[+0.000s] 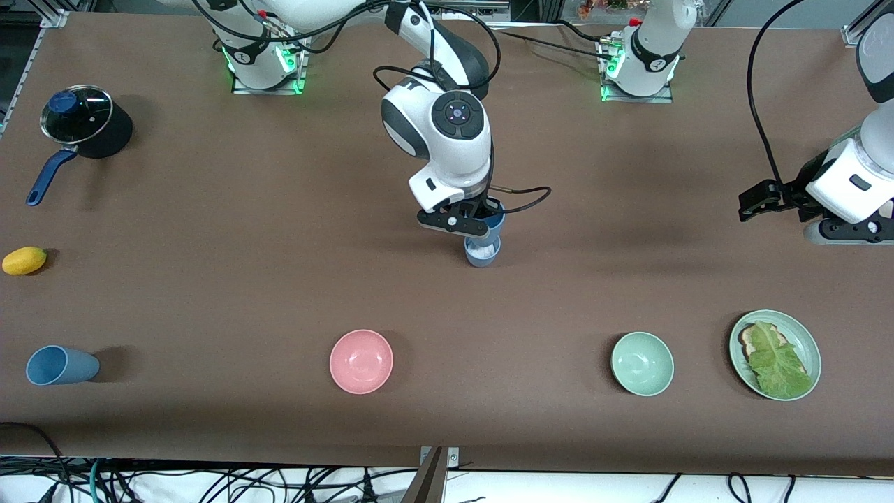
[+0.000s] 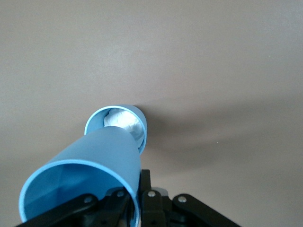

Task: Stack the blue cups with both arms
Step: 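Lower the held cup into the tissue cup and open the right gripper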

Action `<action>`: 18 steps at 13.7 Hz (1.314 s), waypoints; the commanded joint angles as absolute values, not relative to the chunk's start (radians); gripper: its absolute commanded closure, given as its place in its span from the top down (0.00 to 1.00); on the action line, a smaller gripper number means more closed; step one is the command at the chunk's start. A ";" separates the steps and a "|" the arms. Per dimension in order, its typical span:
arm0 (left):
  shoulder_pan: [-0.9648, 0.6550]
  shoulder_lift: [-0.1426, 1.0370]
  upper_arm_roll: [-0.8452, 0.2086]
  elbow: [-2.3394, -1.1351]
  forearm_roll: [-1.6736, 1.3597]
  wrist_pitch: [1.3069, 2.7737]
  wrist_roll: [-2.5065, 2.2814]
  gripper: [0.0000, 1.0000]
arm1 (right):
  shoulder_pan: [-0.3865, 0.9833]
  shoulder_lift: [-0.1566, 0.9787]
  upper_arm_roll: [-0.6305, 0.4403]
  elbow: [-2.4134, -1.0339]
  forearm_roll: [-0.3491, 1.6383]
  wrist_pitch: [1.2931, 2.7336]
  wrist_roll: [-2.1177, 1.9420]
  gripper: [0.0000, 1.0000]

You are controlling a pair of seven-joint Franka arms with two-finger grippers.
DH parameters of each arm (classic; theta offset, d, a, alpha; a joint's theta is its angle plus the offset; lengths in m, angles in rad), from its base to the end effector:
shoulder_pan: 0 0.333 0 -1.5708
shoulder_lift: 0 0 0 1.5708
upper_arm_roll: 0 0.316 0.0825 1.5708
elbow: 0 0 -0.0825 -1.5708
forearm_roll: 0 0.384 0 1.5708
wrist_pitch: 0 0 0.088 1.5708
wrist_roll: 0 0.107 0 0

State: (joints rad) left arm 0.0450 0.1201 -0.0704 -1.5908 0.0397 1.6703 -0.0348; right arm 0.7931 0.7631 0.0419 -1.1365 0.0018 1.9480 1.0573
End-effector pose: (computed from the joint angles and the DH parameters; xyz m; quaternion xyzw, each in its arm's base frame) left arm 0.5950 -0.0091 0.5546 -0.9997 -0.0025 0.0197 0.0161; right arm 0.5178 0.5579 0.3561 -0.9927 0.1173 -0.0020 0.0287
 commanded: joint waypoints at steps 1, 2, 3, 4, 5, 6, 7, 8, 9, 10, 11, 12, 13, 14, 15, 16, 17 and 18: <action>0.041 0.107 -0.057 -1.597 0.057 1.660 -0.023 1.00 | 0.804 0.779 0.032 -1.109 -0.014 1.973 1.037 0.00; 0.044 0.106 -0.057 -1.597 0.057 1.660 -0.021 1.00 | 0.804 0.781 0.032 -1.118 -0.014 1.988 1.028 0.00; 0.044 0.107 -0.057 -1.594 0.057 1.661 -0.026 1.00 | 0.804 0.782 0.032 -1.123 -0.014 2.002 1.025 0.00; 0.051 0.112 -0.055 -1.592 0.057 1.663 -0.017 1.00 | 0.804 0.784 0.032 -1.124 -0.014 2.009 1.023 0.00; 0.058 0.113 -0.055 -1.592 0.055 1.663 -0.014 1.00 | 0.804 0.784 0.032 -1.124 -0.017 2.016 1.020 0.00; 0.061 0.114 -0.055 -1.597 0.052 1.663 -0.015 1.00 | 0.804 0.784 0.032 -1.124 -0.026 2.016 1.002 0.00; 0.061 0.114 -0.055 -1.594 0.052 1.663 -0.015 1.00 | 0.802 0.782 0.032 -1.124 -0.028 2.014 0.977 0.00; 0.061 0.114 -0.055 -1.591 0.052 1.663 -0.017 1.00 | 0.801 0.781 0.032 -1.124 -0.028 2.016 0.960 0.00; 0.061 0.114 -0.055 -1.592 0.051 1.663 -0.015 1.00 | 0.799 0.781 0.032 -1.124 -0.029 2.014 0.947 0.00; 0.061 0.114 -0.055 -1.595 0.049 1.661 -0.017 1.00 | 0.799 0.781 0.032 -1.124 -0.029 2.014 0.930 0.00; 0.060 0.114 -0.057 -1.592 0.048 1.661 -0.028 1.00 | 0.796 0.781 0.032 -1.124 -0.029 2.014 0.913 0.00; 0.058 0.114 -0.063 -1.589 0.048 1.661 -0.029 1.00 | 0.796 0.781 0.031 -1.124 -0.029 2.013 0.902 0.00; 0.057 0.114 -0.063 -1.588 0.049 1.663 -0.028 1.00 | 0.796 0.781 0.031 -1.124 -0.032 2.014 0.894 0.00; 0.060 0.114 -0.061 -1.588 0.046 1.664 -0.025 1.00 | 0.796 0.781 0.031 -1.124 -0.035 2.014 0.893 0.00; 0.057 0.114 -0.063 -1.589 0.048 1.663 -0.029 1.00 | 0.796 0.781 0.031 -1.126 -0.052 2.016 0.893 0.00; 0.057 0.114 -0.063 -1.589 0.046 1.663 -0.028 1.00 | 0.798 0.781 0.031 -1.137 -0.075 2.016 0.891 0.00; 0.058 0.114 -0.063 -1.589 0.048 1.663 -0.028 1.00 | 0.799 0.781 0.031 -1.143 -0.086 2.017 0.891 0.00; 0.060 0.114 -0.063 -1.589 0.048 1.661 -0.023 1.00 | 0.799 0.781 0.031 -1.144 -0.086 2.017 0.887 0.00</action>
